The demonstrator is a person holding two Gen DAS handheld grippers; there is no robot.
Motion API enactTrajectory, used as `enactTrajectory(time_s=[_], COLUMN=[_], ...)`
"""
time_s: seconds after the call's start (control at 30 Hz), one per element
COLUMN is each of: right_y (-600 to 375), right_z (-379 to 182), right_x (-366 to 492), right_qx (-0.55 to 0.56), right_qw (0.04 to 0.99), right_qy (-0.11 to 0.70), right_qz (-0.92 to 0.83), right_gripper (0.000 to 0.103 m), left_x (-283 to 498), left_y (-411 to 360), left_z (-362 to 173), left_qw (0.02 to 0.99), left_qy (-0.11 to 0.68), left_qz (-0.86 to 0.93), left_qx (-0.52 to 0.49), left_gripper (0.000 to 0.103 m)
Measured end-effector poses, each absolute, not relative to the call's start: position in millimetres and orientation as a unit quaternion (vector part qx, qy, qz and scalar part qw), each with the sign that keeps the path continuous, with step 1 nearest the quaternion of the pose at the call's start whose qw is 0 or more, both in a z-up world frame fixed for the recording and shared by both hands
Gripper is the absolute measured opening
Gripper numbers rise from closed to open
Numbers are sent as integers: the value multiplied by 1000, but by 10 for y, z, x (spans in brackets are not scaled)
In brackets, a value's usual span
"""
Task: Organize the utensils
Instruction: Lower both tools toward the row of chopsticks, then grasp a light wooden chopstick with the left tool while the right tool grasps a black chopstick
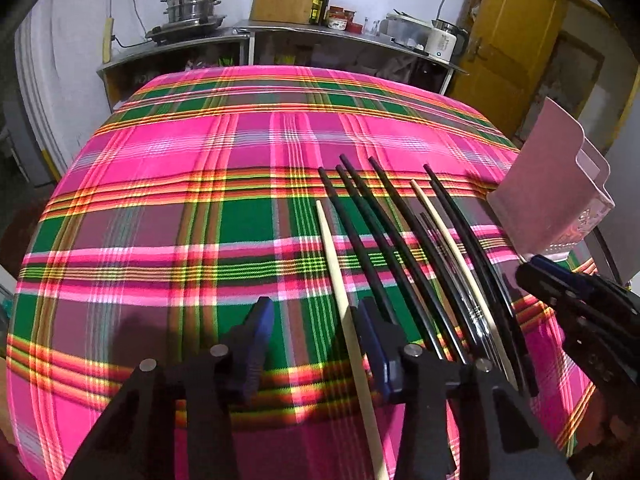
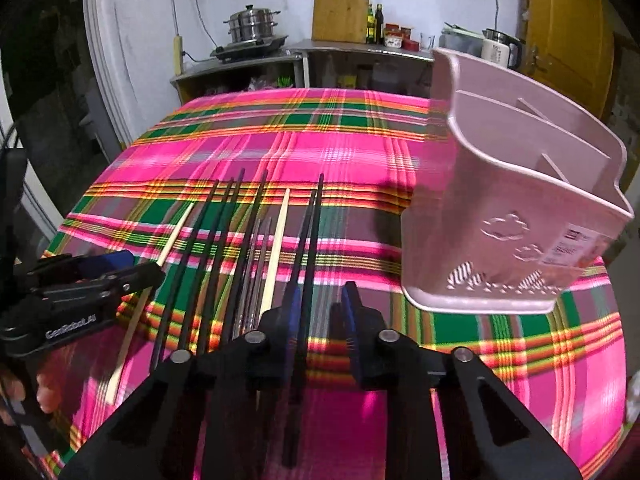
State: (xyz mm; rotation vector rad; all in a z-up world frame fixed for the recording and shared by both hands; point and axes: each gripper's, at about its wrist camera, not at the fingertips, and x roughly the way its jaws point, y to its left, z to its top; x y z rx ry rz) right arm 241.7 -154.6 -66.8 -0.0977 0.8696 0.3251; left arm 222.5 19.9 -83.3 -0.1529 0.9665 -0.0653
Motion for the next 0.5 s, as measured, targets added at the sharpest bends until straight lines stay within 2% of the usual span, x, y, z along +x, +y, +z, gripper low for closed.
enactTrajectory(time_s=[0.13, 0.5], right_y=[-1489, -1416], right_z=[-751, -867], right_x=[2537, 2778], right_qx=[-48, -48], right_qw=[885, 873], right_qy=[434, 457], right_qz=[161, 164], right_gripper=[14, 12], left_x=[2275, 2401], left_y=[211, 191], left_z=[-837, -845], left_qw=[882, 882], left_qy=[464, 465], left_qz=[-32, -34], left_qx=[-75, -73], left_gripper=[39, 37])
